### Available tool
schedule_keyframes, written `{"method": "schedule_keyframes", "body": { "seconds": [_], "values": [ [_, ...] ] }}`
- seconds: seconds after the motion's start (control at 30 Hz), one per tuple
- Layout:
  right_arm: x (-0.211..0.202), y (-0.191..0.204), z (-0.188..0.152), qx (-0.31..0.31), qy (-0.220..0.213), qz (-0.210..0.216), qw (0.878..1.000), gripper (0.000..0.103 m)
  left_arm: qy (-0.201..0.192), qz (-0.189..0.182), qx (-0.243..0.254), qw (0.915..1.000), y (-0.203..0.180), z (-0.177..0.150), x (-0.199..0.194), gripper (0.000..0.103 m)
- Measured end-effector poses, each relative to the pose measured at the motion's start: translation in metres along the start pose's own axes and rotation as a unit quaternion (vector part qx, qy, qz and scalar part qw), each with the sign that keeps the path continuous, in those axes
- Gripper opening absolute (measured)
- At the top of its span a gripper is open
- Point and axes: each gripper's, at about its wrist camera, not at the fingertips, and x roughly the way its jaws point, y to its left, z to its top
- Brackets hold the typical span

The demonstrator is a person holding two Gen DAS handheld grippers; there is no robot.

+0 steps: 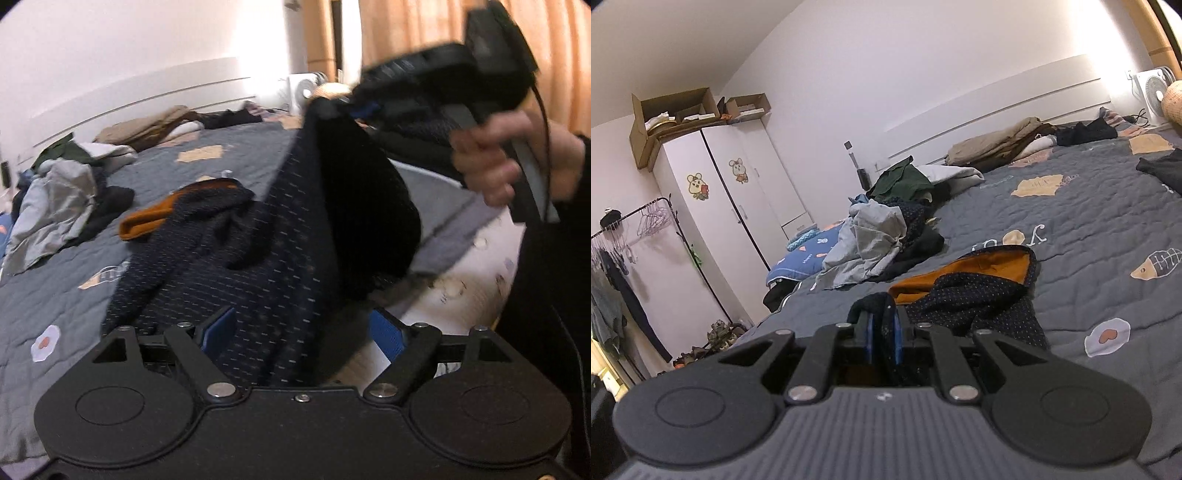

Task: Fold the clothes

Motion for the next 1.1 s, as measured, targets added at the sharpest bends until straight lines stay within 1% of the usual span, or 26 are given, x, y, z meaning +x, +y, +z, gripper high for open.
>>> {"method": "schedule_keyframes", "body": {
  "seconds": [0.07,0.1,0.13,0.17,0.2,0.23,0.27,0.33,0.4,0.5,0.6,0.67,0.8,0.97,1.1],
  "values": [
    [-0.003,0.001,-0.003,0.000,0.000,0.002,1.000,0.011,0.018,0.026,0.027,0.9992,-0.008,-0.005,0.012,0.080],
    [-0.003,0.001,-0.003,-0.001,0.000,0.003,1.000,0.011,0.026,0.038,0.040,0.9981,-0.012,-0.008,0.018,0.078],
    [-0.004,0.001,-0.002,-0.002,0.001,0.004,1.000,0.011,0.034,0.043,0.040,0.9977,-0.011,-0.010,0.023,0.074],
    [-0.004,0.001,-0.002,-0.003,0.001,0.005,1.000,0.011,0.042,0.046,0.037,0.9974,-0.010,-0.012,0.028,0.057],
    [-0.005,0.002,-0.002,-0.004,0.001,0.006,1.000,0.011,0.053,0.044,0.019,0.9975,-0.004,-0.013,0.032,0.032],
    [-0.006,0.002,-0.002,-0.004,0.002,0.006,1.000,0.011,0.064,0.040,-0.002,0.9972,0.003,-0.014,0.036,0.019],
    [-0.008,0.003,-0.001,-0.005,0.003,0.007,1.000,0.011,0.057,0.044,-0.013,0.9973,0.008,-0.013,0.033,0.010],
    [-0.012,0.006,0.003,-0.010,-0.003,0.006,1.000,0.011,0.039,0.056,-0.032,0.9972,0.019,-0.011,0.023,0.009],
    [-0.018,0.012,0.012,-0.015,-0.016,0.006,1.000,0.011,0.008,0.078,-0.045,0.9959,0.032,-0.003,0.005,0.006],
    [-0.027,0.021,0.025,-0.022,-0.035,0.007,0.999,0.011,-0.044,0.120,-0.060,0.9899,0.054,0.015,-0.027,0.006],
    [-0.036,0.031,0.041,-0.035,-0.052,0.013,0.998,0.009,-0.096,0.171,-0.059,0.9789,0.073,0.042,-0.066,0.006],
    [-0.043,0.044,0.056,-0.048,-0.068,0.016,0.996,0.009,-0.124,0.194,-0.051,0.9718,0.080,0.062,-0.091,0.006],
    [-0.064,0.075,0.090,-0.076,-0.109,0.027,0.991,0.009,-0.166,0.236,-0.009,0.9574,0.076,0.105,-0.133,0.006],
    [-0.099,0.112,0.137,-0.099,-0.163,0.048,0.981,0.009,-0.214,0.286,0.039,0.9331,0.065,0.155,-0.186,0.006],
    [-0.130,0.141,0.177,-0.127,-0.206,0.060,0.968,0.008,-0.253,0.310,0.056,0.9147,0.054,0.197,-0.230,0.006]
  ]
}}
